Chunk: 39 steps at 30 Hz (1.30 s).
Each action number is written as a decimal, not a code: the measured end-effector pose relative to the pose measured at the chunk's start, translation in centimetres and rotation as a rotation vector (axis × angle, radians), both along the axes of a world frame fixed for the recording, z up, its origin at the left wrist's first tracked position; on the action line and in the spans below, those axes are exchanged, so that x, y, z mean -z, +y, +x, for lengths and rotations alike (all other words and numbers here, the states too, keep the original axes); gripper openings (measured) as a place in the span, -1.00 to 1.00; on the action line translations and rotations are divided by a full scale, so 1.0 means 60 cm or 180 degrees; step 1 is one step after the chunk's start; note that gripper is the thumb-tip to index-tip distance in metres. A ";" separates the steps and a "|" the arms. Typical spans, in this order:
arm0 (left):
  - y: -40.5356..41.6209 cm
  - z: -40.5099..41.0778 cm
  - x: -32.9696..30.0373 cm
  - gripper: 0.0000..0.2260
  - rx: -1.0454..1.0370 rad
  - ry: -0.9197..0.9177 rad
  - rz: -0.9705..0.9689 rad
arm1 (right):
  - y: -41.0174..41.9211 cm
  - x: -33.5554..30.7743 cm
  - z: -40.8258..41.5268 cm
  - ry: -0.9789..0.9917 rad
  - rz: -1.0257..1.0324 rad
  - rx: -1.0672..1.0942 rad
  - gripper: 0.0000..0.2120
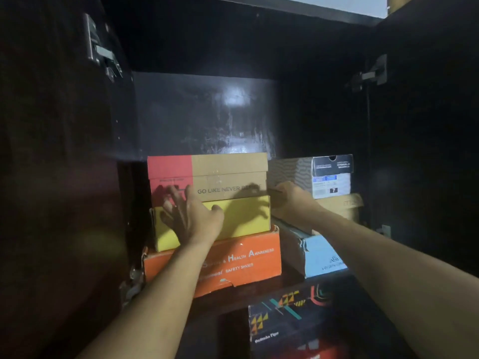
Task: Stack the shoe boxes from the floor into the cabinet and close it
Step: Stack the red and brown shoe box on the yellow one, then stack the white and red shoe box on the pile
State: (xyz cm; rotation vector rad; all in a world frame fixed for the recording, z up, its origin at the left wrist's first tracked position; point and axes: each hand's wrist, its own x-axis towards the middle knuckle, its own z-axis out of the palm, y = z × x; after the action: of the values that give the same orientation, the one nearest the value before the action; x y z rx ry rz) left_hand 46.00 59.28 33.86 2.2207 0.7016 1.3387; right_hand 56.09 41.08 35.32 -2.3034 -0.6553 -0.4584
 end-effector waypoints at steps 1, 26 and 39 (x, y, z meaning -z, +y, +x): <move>-0.022 -0.006 -0.003 -0.47 0.0206 0.0054 0.0006 | -0.025 -0.003 -0.015 -0.0029 -0.0071 0.0058 -0.55; -0.758 -0.126 0.307 -0.54 0.4588 0.3795 0.1115 | -0.790 0.268 -0.440 0.2515 -0.0662 0.2485 -0.61; -1.008 -0.063 0.594 -0.78 0.4959 0.3991 0.0567 | -1.000 0.621 -0.446 0.3247 -0.1333 0.2795 -0.62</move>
State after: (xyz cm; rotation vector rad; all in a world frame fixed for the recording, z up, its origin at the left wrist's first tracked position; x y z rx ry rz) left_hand 42.24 -1.19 -1.76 2.3800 -0.8405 -0.7978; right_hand 29.31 -18.93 -1.95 -2.6785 0.8477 0.5521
